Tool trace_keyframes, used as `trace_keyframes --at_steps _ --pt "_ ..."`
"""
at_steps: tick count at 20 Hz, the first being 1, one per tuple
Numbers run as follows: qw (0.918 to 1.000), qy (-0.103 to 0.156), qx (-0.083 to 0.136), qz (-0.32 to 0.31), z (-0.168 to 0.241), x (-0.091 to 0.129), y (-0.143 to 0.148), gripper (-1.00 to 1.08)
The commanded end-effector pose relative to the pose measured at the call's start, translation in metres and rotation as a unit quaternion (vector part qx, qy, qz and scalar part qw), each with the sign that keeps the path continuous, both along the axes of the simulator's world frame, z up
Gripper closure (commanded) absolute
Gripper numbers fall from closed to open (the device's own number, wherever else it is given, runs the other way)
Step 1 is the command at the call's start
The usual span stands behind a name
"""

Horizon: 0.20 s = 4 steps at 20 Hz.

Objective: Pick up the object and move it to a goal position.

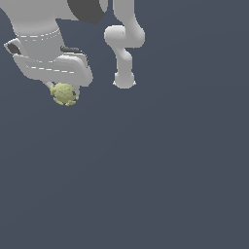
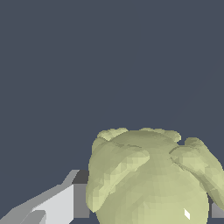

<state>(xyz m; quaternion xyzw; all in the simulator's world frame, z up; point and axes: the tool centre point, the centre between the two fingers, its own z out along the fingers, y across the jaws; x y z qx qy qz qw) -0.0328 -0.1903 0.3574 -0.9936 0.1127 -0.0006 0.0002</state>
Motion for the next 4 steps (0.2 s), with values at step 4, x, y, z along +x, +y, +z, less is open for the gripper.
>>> trace_keyframes --at_steps 4 --pt "1.0 0.001 0.0 0.001 0.0067 -0.0004 -0.0044 1.08"
